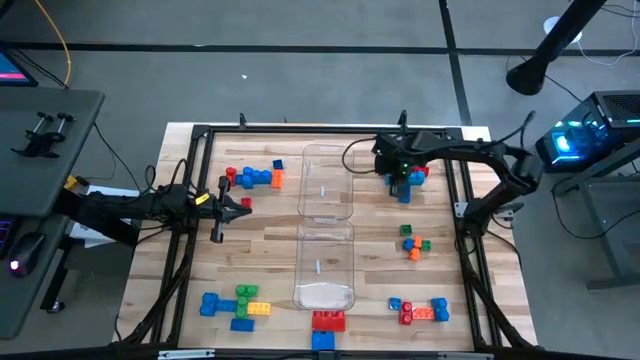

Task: Sort blocks by size
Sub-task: Put the large blue game piece in the top transparent bin

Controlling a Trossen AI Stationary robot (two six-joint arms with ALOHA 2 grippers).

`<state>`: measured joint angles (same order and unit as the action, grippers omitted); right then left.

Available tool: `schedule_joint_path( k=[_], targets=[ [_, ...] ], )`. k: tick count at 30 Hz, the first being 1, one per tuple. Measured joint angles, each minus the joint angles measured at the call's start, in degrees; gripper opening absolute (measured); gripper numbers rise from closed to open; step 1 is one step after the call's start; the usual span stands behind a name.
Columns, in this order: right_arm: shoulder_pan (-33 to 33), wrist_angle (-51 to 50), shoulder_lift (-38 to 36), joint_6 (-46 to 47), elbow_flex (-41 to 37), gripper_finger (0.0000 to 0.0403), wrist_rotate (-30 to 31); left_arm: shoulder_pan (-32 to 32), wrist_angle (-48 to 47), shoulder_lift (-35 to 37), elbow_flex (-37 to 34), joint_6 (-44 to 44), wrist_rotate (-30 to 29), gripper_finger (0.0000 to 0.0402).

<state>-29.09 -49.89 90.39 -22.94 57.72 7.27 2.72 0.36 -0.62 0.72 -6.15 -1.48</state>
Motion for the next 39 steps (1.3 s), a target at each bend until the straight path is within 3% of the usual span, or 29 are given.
schedule_joint_path(
  k=[5,11,21,30,34,38,39],
  targets=[
    [1.12,0.67,2.88,-0.04,0.00,0.0140,3.06,0.00,0.01,0.00,0.01,0.00,0.00,0.0005],
    [0.63,-1.50,3.78,1.07,1.21,0.0149,1.01,0.00,0.01,0.00,0.01,0.00,-0.01,0.0005],
    [0.51,-0.25,3.80,-2.94,1.07,0.0214,-0.87,0.00,0.02,0.00,0.01,0.00,-0.02,0.0005],
    [0.66,4.29,3.80,-6.77,-5.38,0.0225,-1.31,0.00,0.02,0.00,-0.01,-0.01,-0.02,0.0005],
    [1.21,6.43,3.80,-5.99,-6.03,0.0206,-0.28,0.00,0.02,0.00,0.01,0.00,-0.02,0.0005],
    [2.34,6.60,3.78,-5.61,-5.85,0.0129,4.09,0.00,0.02,-0.01,0.00,0.00,-0.02,0.0005],
    [2.52,5.89,3.78,-5.54,-5.38,0.0129,4.44,0.00,0.02,-0.01,0.00,0.00,-0.02,0.0005]
  ],
)
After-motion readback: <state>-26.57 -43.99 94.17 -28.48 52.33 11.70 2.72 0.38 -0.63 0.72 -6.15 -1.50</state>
